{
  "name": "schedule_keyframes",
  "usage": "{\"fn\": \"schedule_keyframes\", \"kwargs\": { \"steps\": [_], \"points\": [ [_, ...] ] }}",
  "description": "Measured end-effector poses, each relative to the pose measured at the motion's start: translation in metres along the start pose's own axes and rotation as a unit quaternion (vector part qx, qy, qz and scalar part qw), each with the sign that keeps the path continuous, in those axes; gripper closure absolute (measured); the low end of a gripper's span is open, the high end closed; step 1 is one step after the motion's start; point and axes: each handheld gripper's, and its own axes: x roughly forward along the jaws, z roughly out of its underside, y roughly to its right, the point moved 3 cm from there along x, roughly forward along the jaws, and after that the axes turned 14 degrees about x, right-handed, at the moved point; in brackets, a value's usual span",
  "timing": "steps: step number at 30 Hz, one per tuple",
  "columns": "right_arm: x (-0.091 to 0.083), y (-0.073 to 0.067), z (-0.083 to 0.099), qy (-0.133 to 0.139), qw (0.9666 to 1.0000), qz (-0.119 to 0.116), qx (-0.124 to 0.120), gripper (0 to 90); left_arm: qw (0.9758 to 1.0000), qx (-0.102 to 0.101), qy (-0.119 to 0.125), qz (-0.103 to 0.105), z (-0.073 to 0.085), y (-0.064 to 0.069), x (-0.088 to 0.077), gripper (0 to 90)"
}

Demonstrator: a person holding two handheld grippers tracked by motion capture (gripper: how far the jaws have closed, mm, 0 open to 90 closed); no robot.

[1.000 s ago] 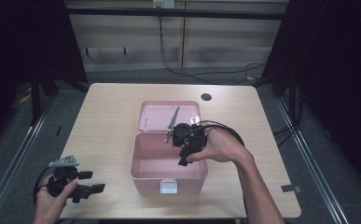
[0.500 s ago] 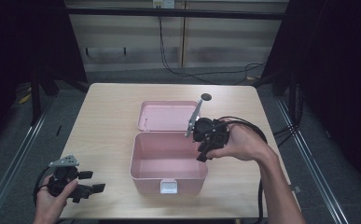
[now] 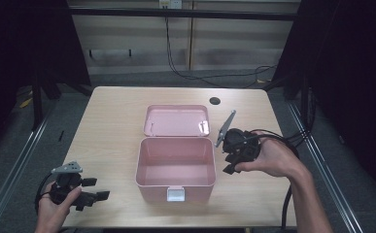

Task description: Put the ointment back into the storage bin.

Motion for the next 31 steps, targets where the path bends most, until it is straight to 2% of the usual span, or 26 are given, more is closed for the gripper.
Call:
{"fn": "schedule_keyframes", "kwargs": {
  "steps": [3, 5, 10, 16, 17, 18, 20, 22, 25, 27, 31],
  "points": [
    [0.002, 0.003, 0.008, 0.006, 0.9997, 0.002, 0.023, 58.3, 1.0000, 0.001, -0.001, 0.001, 0.000, 0.000, 0.000, 17.1],
    [0.004, 0.005, 0.011, 0.007, 0.9997, 0.002, 0.023, 58.3, 1.0000, 0.002, -0.002, 0.001, 0.000, 0.000, 0.000, 17.1],
    [0.013, 0.013, 0.026, 0.015, 0.9985, 0.004, 0.053, 57.5, 1.0000, 0.003, -0.002, 0.003, 0.000, 0.000, 0.000, 17.1],
    [0.024, 0.025, 0.039, 0.035, 0.9937, 0.014, 0.106, 55.7, 1.0000, 0.002, -0.001, 0.002, 0.000, 0.000, 0.000, 17.1],
    [0.024, 0.025, 0.039, 0.035, 0.9937, 0.014, 0.106, 55.7, 1.0000, 0.002, -0.001, 0.002, 0.000, 0.000, 0.000, 17.1],
    [0.028, 0.029, 0.044, 0.040, 0.9911, 0.013, 0.126, 55.2, 1.0000, 0.003, -0.002, 0.003, 0.000, -0.001, 0.000, 17.1],
    [0.029, 0.031, 0.046, 0.044, 0.9901, 0.018, 0.132, 55.2, 1.0000, 0.002, -0.001, 0.003, 0.000, -0.001, 0.000, 17.1],
    [0.038, 0.035, 0.054, 0.043, 0.9872, 0.021, 0.152, 54.6, 1.0000, 0.002, -0.001, 0.003, 0.000, -0.001, 0.000, 17.0],
    [0.047, 0.040, 0.062, 0.046, 0.9845, 0.015, 0.168, 53.2, 1.0000, 0.001, -0.001, 0.002, 0.000, 0.000, 0.000, 17.1],
    [0.052, 0.045, 0.067, 0.041, 0.9821, 0.027, 0.182, 53.2, 1.0000, 0.003, -0.001, 0.002, 0.000, 0.000, 0.000, 17.1],
    [0.060, 0.057, 0.077, 0.049, 0.9739, 0.034, 0.219, 51.6, 1.0000, 0.003, -0.001, 0.002, 0.000, -0.001, -0.001, 17.0]
  ]
}}
